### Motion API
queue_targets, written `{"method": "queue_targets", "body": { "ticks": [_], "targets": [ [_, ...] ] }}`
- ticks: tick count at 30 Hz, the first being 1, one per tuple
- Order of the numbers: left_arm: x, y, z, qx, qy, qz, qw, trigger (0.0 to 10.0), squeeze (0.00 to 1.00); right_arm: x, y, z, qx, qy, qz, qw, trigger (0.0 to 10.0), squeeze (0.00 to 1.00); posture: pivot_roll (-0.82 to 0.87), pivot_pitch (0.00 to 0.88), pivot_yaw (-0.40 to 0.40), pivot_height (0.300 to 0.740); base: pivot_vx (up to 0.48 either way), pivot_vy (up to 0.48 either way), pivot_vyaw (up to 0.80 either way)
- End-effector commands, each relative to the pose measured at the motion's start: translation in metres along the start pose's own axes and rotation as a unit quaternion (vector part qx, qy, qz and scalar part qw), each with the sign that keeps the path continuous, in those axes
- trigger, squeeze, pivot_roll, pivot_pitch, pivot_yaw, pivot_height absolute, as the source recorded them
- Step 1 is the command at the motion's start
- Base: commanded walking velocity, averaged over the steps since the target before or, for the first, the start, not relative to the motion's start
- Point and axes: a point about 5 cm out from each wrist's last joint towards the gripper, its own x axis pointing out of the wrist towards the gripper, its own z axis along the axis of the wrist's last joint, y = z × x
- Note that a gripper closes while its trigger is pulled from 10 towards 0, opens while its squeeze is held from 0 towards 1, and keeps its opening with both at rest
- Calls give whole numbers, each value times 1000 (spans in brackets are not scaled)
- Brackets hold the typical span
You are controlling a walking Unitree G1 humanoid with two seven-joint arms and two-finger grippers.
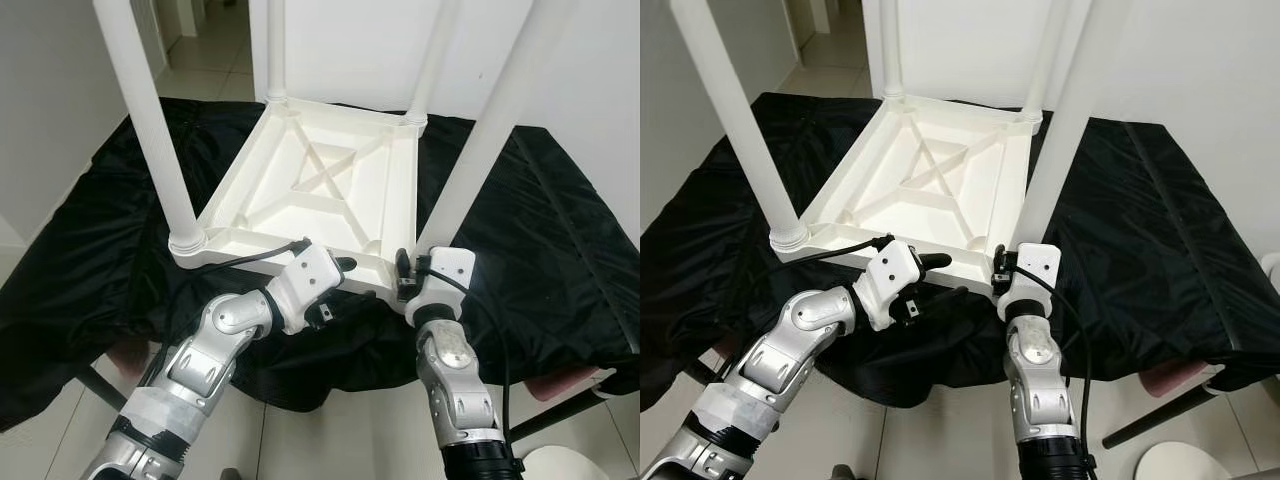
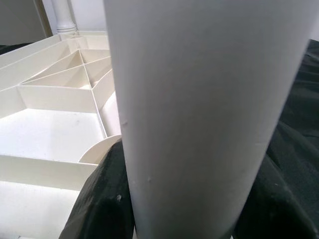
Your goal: Building children table
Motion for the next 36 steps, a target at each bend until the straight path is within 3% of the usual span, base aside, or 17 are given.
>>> {"method": "queue_targets", "body": {
  "ticks": [1, 14, 15, 18, 27, 28, 29, 36],
  "targets": [
    [-1, -4, -3, 2, 8, -11, 1000, 10000, 0, -5, 6, -12, 21, 36, -21, 999, 10000, 0, -29, 42, -14, 740, 0, 0, 0],
    [0, -5, -3, 1, 5, -12, 1000, 10000, 0, -10, 8, -9, 19, 34, -23, 999, 10000, 0, -29, 42, -14, 740, 0, 0, 0],
    [0, -5, -3, 1, 5, -11, 1000, 10000, 0, -10, 8, -8, 23, 28, -22, 999, 10000, 1000, -35, 46, -21, 740, 0, 0, 0],
    [0, -6, -3, 0, 5, -9, 1000, 10000, 0, -10, 6, 1, 30, -2, -5, 1000, 10000, 1000, -35, 46, -24, 740, 0, 0, 0],
    [1, -6, -3, 2, 6, -8, 1000, 10000, 0, -10, 4, 10, 25, -19, 55, 998, 10000, 1000, -36, 48, -29, 740, 0, 0, 0],
    [1, -5, -2, 0, 3, -6, 1000, 10000, 0, -13, 5, 10, 25, -23, 77, 996, 10000, 565, -34, 50, -31, 740, 0, 0, 0],
    [1, -4, -1, -7, -1, -2, 1000, 10000, 0, -17, 4, 9, 22, -24, 96, 995, 10000, 0, -34, 50, -31, 740, 0, 0, 0],
    [-2, 1, 3, -35, -19, 16, 999, 10000, 0, -28, -13, -1, 17, -18, 102, 994, 10000, 0, -32, 54, -37, 740, 0, 0, 0]
  ]
}}
